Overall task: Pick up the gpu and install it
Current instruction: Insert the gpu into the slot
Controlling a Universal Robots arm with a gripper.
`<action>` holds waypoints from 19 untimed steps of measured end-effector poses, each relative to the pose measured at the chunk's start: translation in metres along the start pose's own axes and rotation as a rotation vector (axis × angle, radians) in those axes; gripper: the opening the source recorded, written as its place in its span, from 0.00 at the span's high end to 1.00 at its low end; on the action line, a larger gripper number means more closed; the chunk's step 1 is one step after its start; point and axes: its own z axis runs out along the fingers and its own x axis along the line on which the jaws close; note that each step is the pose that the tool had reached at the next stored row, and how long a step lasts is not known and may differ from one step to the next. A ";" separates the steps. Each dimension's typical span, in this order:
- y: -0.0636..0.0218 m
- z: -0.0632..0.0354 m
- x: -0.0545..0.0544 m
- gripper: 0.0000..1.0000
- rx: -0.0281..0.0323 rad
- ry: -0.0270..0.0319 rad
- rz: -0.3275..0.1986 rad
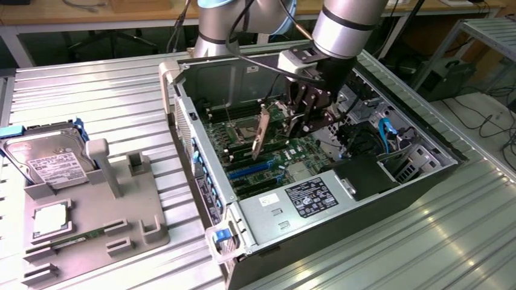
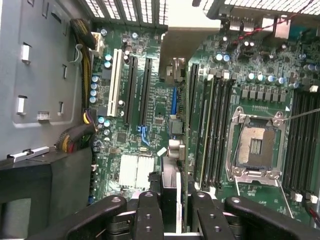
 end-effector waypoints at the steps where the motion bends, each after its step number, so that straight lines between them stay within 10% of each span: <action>1: 0.0001 0.0008 0.000 0.72 0.0013 0.0000 0.002; 7: 0.0003 0.0050 -0.001 0.72 0.0137 0.0002 0.023; 14: 0.0012 0.0166 -0.002 0.72 0.0140 -0.0040 0.118; 19: 0.0276 0.0268 -0.005 0.72 0.0140 -0.0042 0.118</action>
